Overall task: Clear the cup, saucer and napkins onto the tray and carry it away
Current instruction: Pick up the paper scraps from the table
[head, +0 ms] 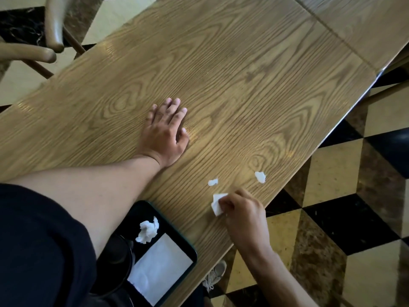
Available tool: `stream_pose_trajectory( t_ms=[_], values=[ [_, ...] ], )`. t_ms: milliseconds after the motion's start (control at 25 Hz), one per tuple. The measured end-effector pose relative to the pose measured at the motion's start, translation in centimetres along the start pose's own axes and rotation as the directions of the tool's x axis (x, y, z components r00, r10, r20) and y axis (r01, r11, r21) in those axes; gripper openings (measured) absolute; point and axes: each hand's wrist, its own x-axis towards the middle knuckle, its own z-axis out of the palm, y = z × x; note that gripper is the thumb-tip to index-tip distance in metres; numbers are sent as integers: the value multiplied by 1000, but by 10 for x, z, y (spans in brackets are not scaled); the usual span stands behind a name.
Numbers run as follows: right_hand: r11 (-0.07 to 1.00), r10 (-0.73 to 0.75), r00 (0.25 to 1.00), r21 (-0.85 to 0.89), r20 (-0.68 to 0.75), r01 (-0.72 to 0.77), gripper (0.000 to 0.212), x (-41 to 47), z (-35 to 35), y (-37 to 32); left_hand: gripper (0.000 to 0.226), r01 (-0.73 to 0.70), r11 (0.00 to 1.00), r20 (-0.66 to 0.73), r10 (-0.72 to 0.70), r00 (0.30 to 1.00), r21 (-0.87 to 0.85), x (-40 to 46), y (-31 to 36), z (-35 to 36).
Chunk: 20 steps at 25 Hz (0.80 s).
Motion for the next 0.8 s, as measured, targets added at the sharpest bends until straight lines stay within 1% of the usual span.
stream_pose_trajectory(
  t_ms=[80, 160, 200, 240, 280, 320, 360, 400, 440, 480, 520, 560, 640, 680, 720, 760, 800],
  values=[
    [999, 41, 995, 17, -88, -40, 15, 34, -5, -5, 55, -3, 1000, 14, 3, 1000, -11, 0, 0, -2],
    [991, 137, 972, 41, -194, -131, 17, 78, -13, -10, 57, 6, 1000, 29, -5, 1000, -20, 0, 2, -4],
    [983, 182, 958, 53, -223, -175, 18, 95, -15, -14, 58, 10, 1000, 31, -9, 999, -23, 0, 2, -5],
    [983, 185, 954, 51, -238, -178, 18, 105, -15, -17, 59, 11, 1000, 29, -10, 1000, -24, 1, 2, -5],
    [990, 144, 964, 38, -226, -139, 17, 107, -12, -19, 59, 9, 1000, 24, -8, 1000, -21, 1, 2, -6],
    [999, 53, 981, 19, -185, -50, 16, 99, -8, -19, 59, 4, 1000, 19, -4, 1000, -13, 1, 1, -5],
    [998, -66, 991, 4, -114, 67, 12, 82, -2, -16, 58, -2, 1000, 15, 2, 1000, -3, 1, 1, -4],
    [986, -168, 985, -7, -35, 168, 9, 60, 1, -12, 57, -6, 1000, 10, 6, 1000, 2, 1, 1, -3],
    [974, -228, 973, -5, 39, 228, 8, 38, 1, -5, 56, -8, 1000, 3, 8, 1000, 3, 1, 1, -3],
    [969, -246, 965, -2, 94, 247, 12, 21, 0, 2, 55, -6, 1000, -3, 6, 1000, 6, 1, 0, -2],
    [972, -231, 965, -3, 121, 233, 17, 13, -2, 8, 55, -3, 1000, -8, 3, 1000, 11, 0, 0, -2],
    [983, -180, 977, -9, 112, 183, 20, 15, -4, 11, 55, -2, 1000, -10, 2, 1000, 16, 0, 0, -2],
    [999, -43, 999, -28, 17, 44, 20, 41, -4, 4, 56, -3, 1000, 3, 3, 1000, 14, 0, 1, -3],
    [1000, 15, 999, -11, -44, -15, 19, 57, -2, -4, 56, -3, 1000, 14, 2, 1000, 10, 0, 1, -4],
    [999, 34, 995, 18, -92, -33, 18, 72, -1, -13, 57, -3, 1000, 24, 2, 1000, 9, 0, 2, -4],
    [999, 13, 994, 39, -113, -9, 17, 80, 2, -21, 58, -2, 1000, 32, 2, 1000, 6, 1, 2, -5],
    [998, -42, 995, 45, -95, 46, 15, 81, 6, -24, 58, -2, 1000, 36, 2, 999, 0, 1, 1, -5]
  ],
)
